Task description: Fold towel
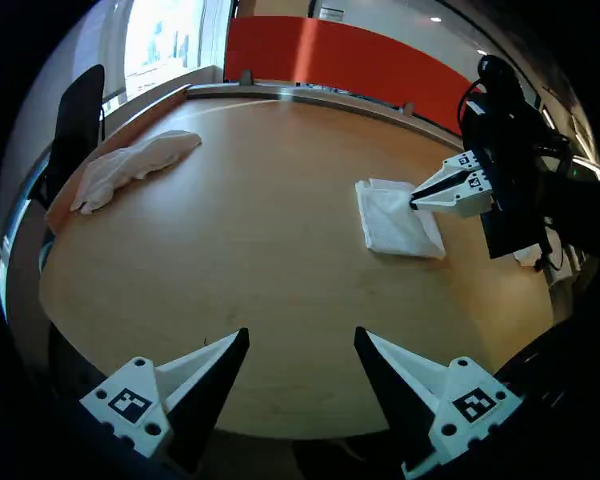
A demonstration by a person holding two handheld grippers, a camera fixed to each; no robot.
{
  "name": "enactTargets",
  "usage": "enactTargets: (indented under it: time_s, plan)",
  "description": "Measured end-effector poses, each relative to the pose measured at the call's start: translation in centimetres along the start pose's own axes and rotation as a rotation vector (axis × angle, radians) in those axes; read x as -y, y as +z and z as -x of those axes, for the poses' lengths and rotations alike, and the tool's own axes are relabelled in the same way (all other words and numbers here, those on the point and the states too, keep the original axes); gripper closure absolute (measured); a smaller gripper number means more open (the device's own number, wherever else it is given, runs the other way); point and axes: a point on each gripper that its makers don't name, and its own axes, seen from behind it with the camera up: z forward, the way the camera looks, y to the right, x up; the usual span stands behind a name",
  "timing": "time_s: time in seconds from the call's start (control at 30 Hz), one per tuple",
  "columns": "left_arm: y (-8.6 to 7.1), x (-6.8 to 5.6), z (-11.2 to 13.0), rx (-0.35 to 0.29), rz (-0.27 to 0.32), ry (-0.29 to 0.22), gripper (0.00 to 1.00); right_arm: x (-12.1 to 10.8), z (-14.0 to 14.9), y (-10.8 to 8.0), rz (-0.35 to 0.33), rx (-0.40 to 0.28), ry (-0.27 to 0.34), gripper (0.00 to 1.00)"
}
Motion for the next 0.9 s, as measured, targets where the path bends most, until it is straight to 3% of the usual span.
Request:
enactTargets:
  time_s: [0.2, 0.27, 0.33, 0.47, 0.6, 0.9]
  plan:
    - [0.0, 0.1, 0.1, 0.001, -0.001, -0.01, 0.02, 0.2, 0.1, -0.3, -0.008, -0.001, 0.01, 0.89]
    - [0.0, 0.1, 0.1, 0.002, -0.003, -0.011, 0.02, 0.4, 0.2, -0.3, -0.012, 0.001, 0.015, 0.76]
    - [-0.1, 0.2, 0.1, 0.002, -0.004, -0.011, 0.02, 0.6, 0.3, -0.5, -0.018, 0.001, 0.023, 0.55]
    - [-0.1, 0.1, 0.0, -0.001, -0.005, -0.009, 0.02, 0.9, 0.7, -0.7, -0.016, -0.001, 0.042, 0.33]
    - [-0.2, 0.0, -0.2, -0.006, -0.005, -0.007, 0.02, 0.7, 1.4, -0.9, 0.024, -0.003, 0.068, 0.2]
    - [-0.2, -0.2, -0.3, -0.01, -0.002, 0.0, 0.02, 1.2, 4.0, -1.6, 0.062, 0.013, 0.144, 0.2]
